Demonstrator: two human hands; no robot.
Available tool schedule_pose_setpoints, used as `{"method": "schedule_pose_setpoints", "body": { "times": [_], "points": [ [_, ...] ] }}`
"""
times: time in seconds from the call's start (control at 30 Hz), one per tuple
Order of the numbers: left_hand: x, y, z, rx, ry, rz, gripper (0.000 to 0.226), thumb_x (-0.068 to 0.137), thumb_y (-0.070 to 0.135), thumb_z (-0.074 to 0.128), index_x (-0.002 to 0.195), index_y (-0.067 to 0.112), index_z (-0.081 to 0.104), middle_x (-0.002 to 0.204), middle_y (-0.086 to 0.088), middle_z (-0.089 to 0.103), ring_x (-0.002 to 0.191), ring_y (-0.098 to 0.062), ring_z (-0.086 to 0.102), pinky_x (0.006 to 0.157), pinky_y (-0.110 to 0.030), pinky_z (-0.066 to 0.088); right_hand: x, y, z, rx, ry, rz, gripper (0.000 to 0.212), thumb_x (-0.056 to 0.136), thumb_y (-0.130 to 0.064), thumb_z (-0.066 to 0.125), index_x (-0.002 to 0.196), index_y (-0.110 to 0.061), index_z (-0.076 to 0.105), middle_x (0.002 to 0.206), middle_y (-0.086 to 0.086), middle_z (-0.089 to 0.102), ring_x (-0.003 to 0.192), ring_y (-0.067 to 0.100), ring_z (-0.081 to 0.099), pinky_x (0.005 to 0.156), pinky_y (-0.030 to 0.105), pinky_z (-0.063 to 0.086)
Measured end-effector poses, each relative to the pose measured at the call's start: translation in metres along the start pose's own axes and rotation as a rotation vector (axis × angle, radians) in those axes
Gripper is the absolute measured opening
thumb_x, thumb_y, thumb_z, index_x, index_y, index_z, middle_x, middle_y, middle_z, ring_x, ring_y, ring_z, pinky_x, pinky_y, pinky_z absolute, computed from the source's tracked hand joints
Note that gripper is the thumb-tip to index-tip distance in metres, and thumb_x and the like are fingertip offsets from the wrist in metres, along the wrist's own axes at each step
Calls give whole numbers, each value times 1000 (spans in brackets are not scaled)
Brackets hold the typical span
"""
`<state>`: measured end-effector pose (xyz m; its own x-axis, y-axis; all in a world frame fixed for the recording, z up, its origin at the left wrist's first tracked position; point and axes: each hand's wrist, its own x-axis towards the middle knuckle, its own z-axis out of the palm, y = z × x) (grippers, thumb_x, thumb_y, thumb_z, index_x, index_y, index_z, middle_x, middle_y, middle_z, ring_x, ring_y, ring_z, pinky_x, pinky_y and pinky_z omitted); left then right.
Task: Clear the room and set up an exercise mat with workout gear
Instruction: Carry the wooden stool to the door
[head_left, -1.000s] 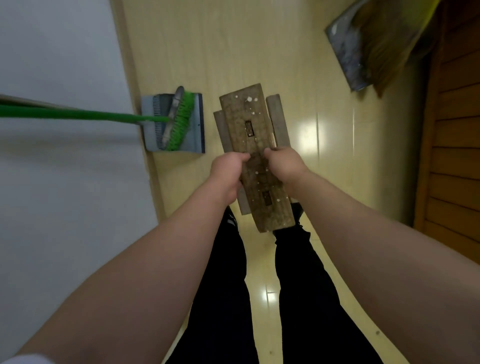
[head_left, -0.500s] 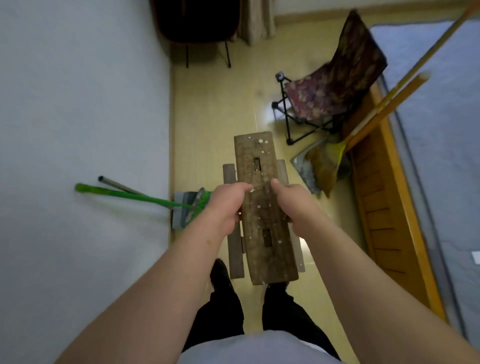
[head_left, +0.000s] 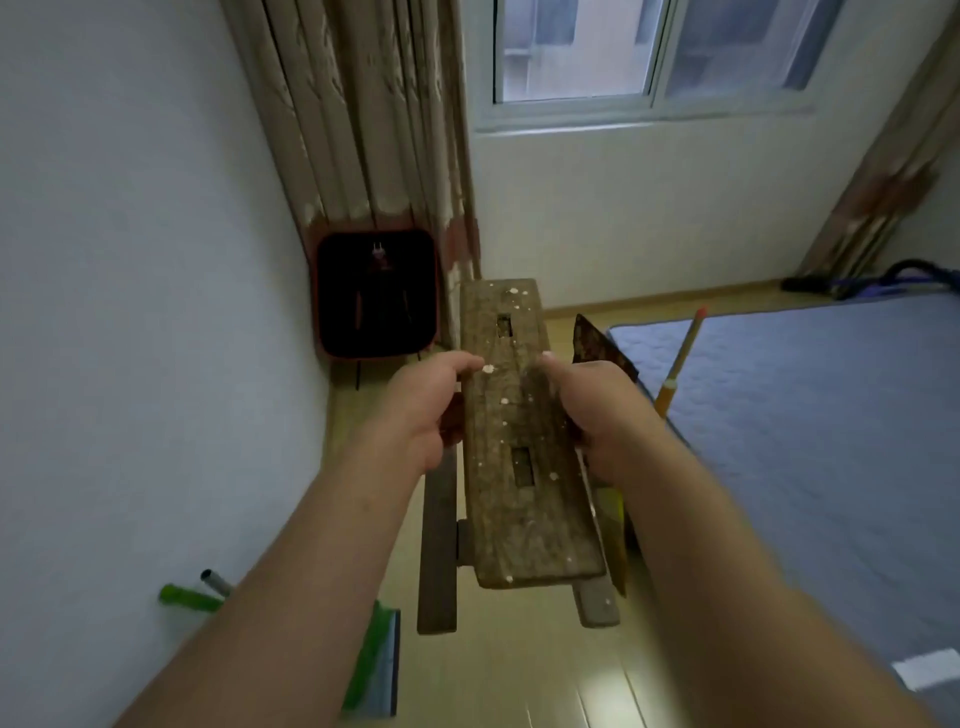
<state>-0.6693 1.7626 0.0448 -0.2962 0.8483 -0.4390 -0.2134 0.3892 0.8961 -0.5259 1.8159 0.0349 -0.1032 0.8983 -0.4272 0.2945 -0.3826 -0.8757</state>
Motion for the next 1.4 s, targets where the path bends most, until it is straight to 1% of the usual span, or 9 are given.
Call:
{"method": "schedule_pose_setpoints", "body": {
  "times": [0.17,0.33,0.5,0.67,0.87,1.0,1.2,1.3,1.4],
  "points": [
    [-24,50,14,-67,-74,134,18,93,25,62,104,13,70,62,2,70,66,-18,67,68,-37,54,-32,-44,-28,102,49,-126,41,95,-49,60,118,-16,68,102,6,74,93,26,71,88,47,57],
    [-35,65,37,-93,-118,194,19,89,20,65,105,11,72,65,0,71,64,-16,68,76,-39,55,-52,-55,-49,180,106,-221,27,99,-34,61,114,-14,70,95,8,77,87,26,75,84,47,61],
    [-37,65,68,-96,-160,183,23,88,22,68,107,10,71,68,-2,73,66,-18,71,65,-35,56,-59,-46,-74,264,156,-245,20,99,-26,61,107,-11,72,84,8,78,78,24,76,76,48,63],
    [-35,59,109,-95,-222,155,24,87,20,67,108,7,71,69,-6,73,78,-24,69,82,-41,58,-55,-31,-110,305,212,-222,21,100,-28,60,110,-15,73,86,6,78,81,23,76,79,47,62],
    [-25,43,167,-70,-319,59,21,88,21,66,104,8,70,64,-8,72,80,-28,69,67,-40,57,-48,-1,-158,304,308,-190,23,100,-33,58,106,-18,73,95,5,77,91,24,73,88,48,59],
    [-12,30,208,18,-411,-34,22,87,21,64,104,9,69,55,-5,66,63,-22,67,61,-37,55,-46,23,-184,349,430,-136,23,100,-34,57,104,-19,74,92,5,77,88,24,74,85,48,60],
    [-1,8,258,126,-588,-137,14,89,15,59,98,9,68,47,-3,55,30,-10,45,37,-20,42,-55,57,-206,443,647,-57,24,99,-28,59,90,-15,76,83,7,78,82,27,75,83,52,60],
    [-6,-3,281,211,-724,-167,20,90,17,59,105,8,67,51,-3,56,32,-10,43,40,-20,41,-74,75,-213,488,789,-2,23,98,-26,60,93,-9,74,89,15,76,83,27,74,83,54,60],
    [-18,-20,305,341,-852,-134,24,86,20,64,105,6,70,60,-4,61,48,-15,50,56,-28,44,-97,98,-218,499,957,48,33,93,-27,60,101,5,68,101,28,69,82,32,69,81,52,57]
  ]
}}
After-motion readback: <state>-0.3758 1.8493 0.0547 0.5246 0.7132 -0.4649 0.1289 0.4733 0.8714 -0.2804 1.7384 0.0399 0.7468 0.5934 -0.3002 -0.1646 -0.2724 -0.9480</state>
